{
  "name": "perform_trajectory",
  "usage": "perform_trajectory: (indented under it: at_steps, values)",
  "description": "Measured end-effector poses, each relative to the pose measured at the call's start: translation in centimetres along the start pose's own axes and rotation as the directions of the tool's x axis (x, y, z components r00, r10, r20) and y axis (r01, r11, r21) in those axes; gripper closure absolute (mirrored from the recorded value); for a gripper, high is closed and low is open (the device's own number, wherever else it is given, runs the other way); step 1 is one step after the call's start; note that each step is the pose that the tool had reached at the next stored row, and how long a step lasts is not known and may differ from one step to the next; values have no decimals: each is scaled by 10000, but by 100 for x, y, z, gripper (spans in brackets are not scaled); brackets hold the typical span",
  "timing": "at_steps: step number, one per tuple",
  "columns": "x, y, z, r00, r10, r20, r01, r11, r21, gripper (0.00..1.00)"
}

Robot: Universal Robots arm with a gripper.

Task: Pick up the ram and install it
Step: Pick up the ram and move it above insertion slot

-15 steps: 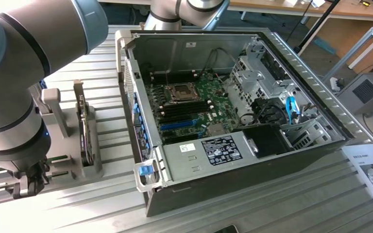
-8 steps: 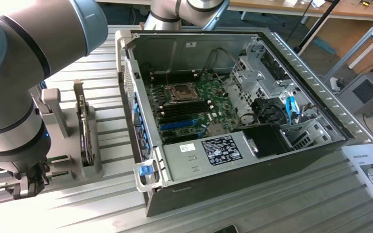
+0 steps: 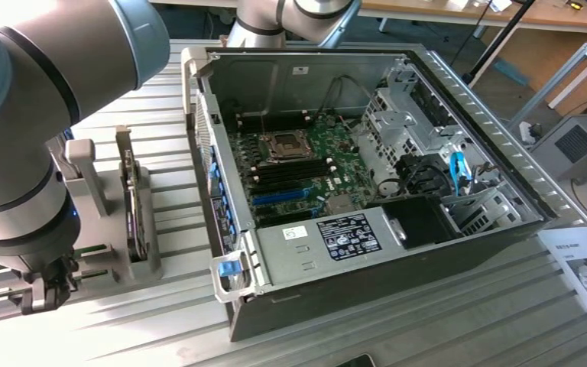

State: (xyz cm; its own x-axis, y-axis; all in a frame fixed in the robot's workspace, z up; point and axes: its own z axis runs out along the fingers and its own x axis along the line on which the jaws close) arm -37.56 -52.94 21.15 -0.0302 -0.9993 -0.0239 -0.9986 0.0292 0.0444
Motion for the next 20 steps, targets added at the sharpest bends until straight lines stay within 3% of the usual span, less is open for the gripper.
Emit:
perform_trajectory:
  at_steps: [7, 9, 20]
  values:
    - [0, 0, 1, 10000, 0, 0, 0, 10000, 0, 69]
    - [0, 0, 1, 10000, 0, 0, 0, 10000, 0, 77]
    - [0, 0, 14, 10000, 0, -1, 0, 10000, -1, 77]
